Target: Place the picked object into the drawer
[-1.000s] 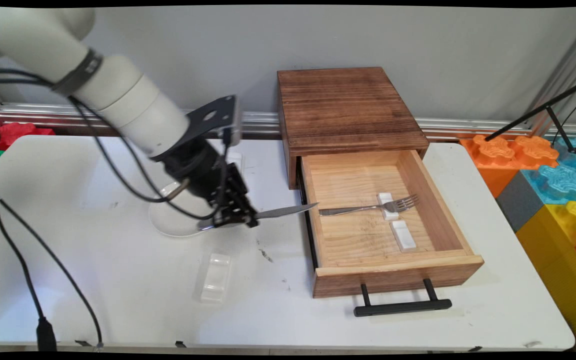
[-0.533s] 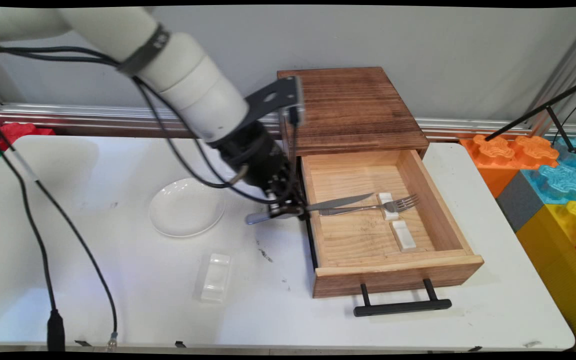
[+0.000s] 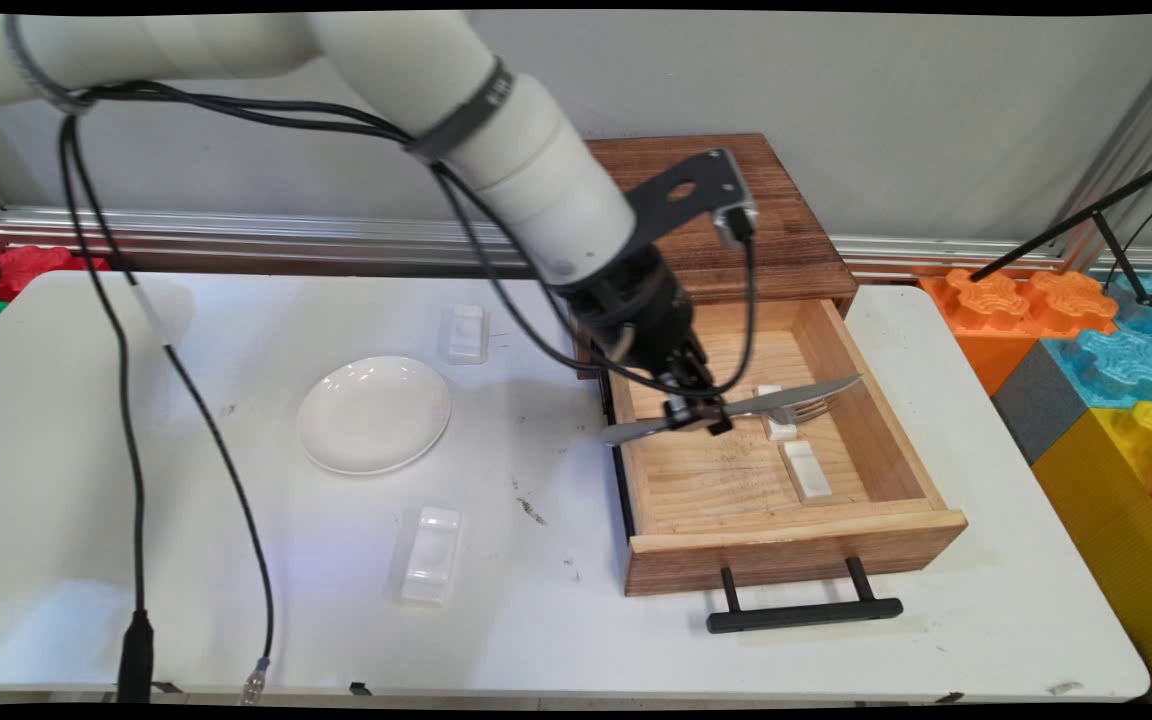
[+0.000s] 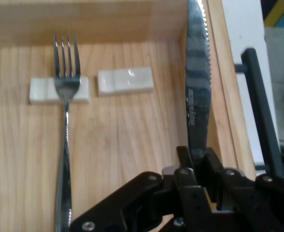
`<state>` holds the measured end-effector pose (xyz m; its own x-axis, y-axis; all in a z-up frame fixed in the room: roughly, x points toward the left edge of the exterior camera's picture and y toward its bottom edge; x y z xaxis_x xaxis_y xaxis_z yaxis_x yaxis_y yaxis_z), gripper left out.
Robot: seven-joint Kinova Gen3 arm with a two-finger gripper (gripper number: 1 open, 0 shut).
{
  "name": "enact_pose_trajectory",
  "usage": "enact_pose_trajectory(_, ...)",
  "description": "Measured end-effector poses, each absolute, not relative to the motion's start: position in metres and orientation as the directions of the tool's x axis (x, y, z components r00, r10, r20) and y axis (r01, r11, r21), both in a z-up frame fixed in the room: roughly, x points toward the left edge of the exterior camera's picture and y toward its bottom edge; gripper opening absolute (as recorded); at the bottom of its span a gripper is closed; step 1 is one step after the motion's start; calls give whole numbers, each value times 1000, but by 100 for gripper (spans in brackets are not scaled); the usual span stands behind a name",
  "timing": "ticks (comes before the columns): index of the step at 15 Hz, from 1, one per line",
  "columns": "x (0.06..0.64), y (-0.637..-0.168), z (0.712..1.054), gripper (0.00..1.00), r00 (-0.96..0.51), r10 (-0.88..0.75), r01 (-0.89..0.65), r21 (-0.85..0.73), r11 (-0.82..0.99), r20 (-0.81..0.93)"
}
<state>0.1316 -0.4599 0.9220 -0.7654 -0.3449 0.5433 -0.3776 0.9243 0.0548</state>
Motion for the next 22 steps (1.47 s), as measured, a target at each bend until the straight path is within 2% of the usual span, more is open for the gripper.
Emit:
enact_pose_trajectory(9, 86, -491, 885, 0, -758, -340, -378, 50, 924, 556)
enact_pose_trajectory(22, 70, -508, 831, 0, -767, -362, -395, 56, 917, 530)
